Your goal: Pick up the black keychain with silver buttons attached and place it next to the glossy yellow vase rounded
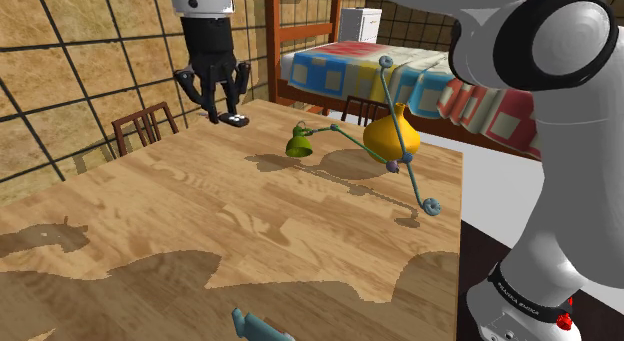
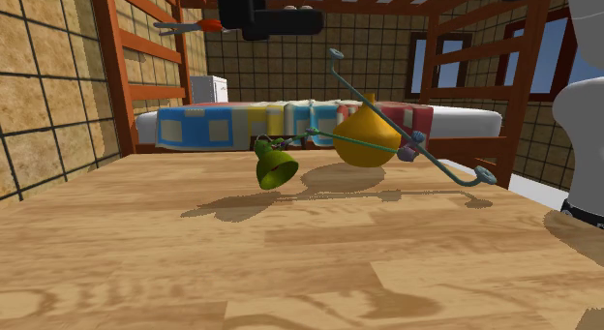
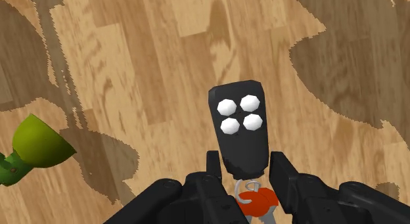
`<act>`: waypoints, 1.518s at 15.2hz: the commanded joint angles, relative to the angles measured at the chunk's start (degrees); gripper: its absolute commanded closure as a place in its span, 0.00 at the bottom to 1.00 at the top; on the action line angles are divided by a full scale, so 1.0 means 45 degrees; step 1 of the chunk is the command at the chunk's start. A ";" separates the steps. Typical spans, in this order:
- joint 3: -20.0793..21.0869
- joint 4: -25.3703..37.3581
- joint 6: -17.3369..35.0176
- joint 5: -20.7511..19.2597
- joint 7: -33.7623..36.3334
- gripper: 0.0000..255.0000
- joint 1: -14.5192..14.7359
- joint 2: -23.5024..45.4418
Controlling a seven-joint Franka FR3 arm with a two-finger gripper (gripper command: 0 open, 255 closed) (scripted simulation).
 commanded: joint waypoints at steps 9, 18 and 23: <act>-0.0108 -0.2763 0.0519 0.0888 -0.1525 1.00 -0.1971 -0.2345; -0.0965 -0.6096 0.1484 0.1915 -0.4317 1.00 -0.4244 -0.4918; -0.1627 -0.7115 0.1714 0.2184 -0.5904 1.00 -0.5197 -0.5767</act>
